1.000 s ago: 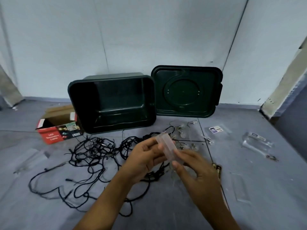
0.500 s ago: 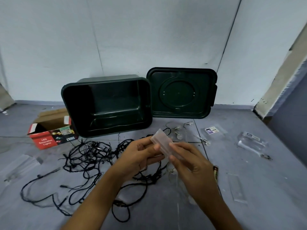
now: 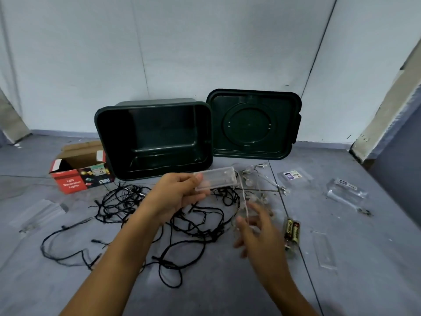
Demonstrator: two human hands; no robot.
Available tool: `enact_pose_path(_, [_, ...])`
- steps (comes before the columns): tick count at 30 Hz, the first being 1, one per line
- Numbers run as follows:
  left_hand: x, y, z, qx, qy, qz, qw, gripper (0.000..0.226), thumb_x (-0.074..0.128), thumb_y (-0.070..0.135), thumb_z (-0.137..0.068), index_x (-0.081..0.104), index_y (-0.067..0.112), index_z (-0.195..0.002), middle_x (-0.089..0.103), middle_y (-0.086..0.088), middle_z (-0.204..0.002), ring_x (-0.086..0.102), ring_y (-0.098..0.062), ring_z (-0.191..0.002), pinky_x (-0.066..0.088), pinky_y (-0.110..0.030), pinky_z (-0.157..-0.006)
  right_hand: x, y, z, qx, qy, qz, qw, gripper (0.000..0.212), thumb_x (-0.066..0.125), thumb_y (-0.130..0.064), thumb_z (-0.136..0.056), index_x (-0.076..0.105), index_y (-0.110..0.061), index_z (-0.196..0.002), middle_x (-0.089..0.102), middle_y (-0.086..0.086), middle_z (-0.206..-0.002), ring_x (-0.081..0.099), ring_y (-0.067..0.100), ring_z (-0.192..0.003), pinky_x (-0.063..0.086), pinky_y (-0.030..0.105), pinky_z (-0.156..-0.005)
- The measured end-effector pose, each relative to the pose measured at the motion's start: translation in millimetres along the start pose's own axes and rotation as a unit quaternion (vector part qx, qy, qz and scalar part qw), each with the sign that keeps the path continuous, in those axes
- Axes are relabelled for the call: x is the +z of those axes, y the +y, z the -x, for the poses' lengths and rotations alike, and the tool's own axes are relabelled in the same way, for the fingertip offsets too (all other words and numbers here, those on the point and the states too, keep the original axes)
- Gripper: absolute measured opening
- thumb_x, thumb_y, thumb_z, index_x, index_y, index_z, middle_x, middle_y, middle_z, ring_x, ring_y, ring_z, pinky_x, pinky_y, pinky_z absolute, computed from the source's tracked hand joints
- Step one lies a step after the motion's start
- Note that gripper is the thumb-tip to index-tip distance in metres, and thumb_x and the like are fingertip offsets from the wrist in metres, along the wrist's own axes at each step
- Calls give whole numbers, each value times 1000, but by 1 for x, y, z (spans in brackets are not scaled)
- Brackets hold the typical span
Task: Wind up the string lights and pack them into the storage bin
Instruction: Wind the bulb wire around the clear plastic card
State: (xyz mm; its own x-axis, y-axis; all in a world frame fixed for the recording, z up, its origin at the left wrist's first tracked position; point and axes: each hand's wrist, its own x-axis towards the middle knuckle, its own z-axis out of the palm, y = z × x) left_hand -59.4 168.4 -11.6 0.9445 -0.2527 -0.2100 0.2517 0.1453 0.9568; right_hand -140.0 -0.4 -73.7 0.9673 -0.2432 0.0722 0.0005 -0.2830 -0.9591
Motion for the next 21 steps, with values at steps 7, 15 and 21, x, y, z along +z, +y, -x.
enact_pose_path(7, [7,-13,4,72,40,-61,995,20,50,18,-94,64,4,-94,67,-10,-92,69,-15,-83,54,-16,-65,12,-26,8,-151,-108,387,903,27,35,-23,-100,54,-16,-117,66,4,-98,61,18,-86,44,27,-70])
enact_pose_path(15, [7,-14,21,86,-77,-158,981,18,51,21,-92,65,14,-101,70,-6,-95,69,-16,-89,55,-25,-79,-18,-112,-70,-256,-254,339,869,19,55,-34,-91,66,-21,-83,52,-14,-64,46,0,-56,34,14,-55])
enact_pose_path(21, [8,-13,25,87,-85,-76,990,19,52,14,-90,64,8,-104,67,-9,-95,69,-16,-84,56,-22,-74,-14,-60,-109,3,-401,-93,912,38,83,-53,-51,72,-19,-66,59,0,-63,49,13,-54,38,23,-51])
